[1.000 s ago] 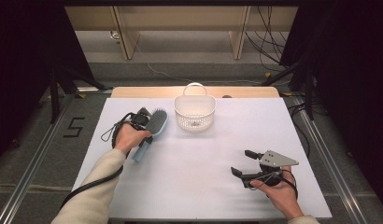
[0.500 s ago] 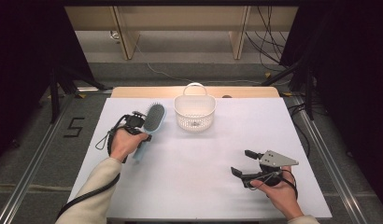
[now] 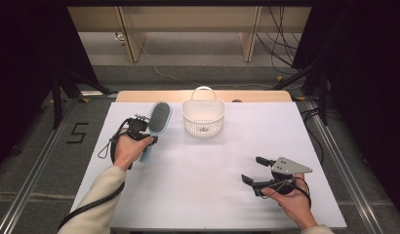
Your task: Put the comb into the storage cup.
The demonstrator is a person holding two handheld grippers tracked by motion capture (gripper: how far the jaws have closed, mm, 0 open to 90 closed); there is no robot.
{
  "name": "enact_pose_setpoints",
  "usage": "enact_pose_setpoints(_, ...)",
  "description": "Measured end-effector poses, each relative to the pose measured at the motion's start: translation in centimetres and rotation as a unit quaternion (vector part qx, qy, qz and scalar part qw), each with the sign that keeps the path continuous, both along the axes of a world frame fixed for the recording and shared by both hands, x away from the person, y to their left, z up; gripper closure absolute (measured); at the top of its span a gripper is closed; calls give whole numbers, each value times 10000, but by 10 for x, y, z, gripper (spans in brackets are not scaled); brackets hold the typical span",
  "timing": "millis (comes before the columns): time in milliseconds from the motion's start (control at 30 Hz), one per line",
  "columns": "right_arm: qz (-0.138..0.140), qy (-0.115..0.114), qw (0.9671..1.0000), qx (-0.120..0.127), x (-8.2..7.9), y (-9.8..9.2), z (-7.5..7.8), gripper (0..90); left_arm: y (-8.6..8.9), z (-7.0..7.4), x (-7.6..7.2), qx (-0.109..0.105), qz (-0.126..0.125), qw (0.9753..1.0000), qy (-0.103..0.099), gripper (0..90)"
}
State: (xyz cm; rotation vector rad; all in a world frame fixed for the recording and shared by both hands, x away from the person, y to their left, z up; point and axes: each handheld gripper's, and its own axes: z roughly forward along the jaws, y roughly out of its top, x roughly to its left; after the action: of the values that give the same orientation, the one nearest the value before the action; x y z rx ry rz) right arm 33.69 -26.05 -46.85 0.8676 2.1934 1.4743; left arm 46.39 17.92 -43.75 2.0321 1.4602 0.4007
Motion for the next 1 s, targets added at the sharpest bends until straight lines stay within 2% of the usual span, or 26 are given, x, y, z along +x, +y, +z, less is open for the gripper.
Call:
enact_pose_setpoints(233,-15,14,10000,22,0,-1,0,148,1,4,-1,-118,47,9997,-196,699)
enact_pose_setpoints(733,-33,14,10000,33,-1,-1,0,148,4,11,-3,-237,149,9979,-586,700)
enact_pose_setpoints(1000,-35,1,10000,19,-1,-1,0,148,2,11,-3,-273,21,9972,-699,699)
